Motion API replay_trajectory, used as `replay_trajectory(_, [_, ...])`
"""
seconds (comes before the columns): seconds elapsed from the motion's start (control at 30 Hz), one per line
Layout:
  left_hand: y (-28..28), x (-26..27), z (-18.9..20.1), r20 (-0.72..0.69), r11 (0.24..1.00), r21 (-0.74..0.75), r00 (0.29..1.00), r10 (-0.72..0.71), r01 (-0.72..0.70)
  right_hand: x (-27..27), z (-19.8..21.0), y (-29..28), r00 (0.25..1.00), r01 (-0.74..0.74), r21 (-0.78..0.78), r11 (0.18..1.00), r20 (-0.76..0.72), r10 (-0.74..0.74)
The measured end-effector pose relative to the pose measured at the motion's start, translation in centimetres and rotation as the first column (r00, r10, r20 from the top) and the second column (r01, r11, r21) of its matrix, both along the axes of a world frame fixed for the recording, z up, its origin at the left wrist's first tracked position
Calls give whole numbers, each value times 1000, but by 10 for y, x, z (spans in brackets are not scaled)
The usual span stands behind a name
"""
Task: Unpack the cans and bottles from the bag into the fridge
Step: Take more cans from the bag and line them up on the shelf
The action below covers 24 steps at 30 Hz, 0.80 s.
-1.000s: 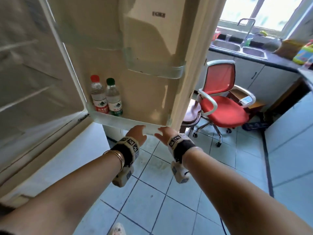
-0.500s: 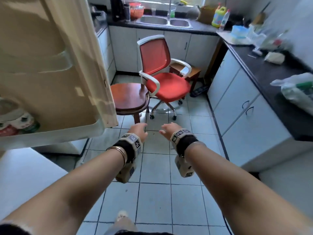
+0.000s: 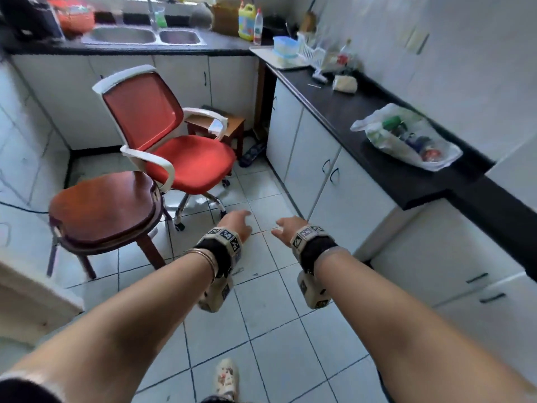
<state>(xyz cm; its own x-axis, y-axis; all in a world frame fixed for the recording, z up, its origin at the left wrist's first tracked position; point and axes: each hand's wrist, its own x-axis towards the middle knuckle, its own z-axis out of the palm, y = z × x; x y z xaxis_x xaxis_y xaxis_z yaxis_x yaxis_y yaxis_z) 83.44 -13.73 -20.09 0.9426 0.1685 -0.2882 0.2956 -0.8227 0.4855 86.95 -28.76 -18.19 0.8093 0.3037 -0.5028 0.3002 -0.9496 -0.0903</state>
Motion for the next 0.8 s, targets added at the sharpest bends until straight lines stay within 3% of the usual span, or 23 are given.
replay_trajectory(0.33, [-58,171,35,107,975,12,969,-222,222,127,29,-70,963,262,41,964,47,-264])
replay_trajectory(0.5, [-110,241,34,104,941,42,935,-340,337,183,24,-124,934,356,27,934,38,-356])
replay_trajectory(0.8, [-223,384,42,131,911,18,902,-410,412,305,28,-239,893,443,55,895,62,-446])
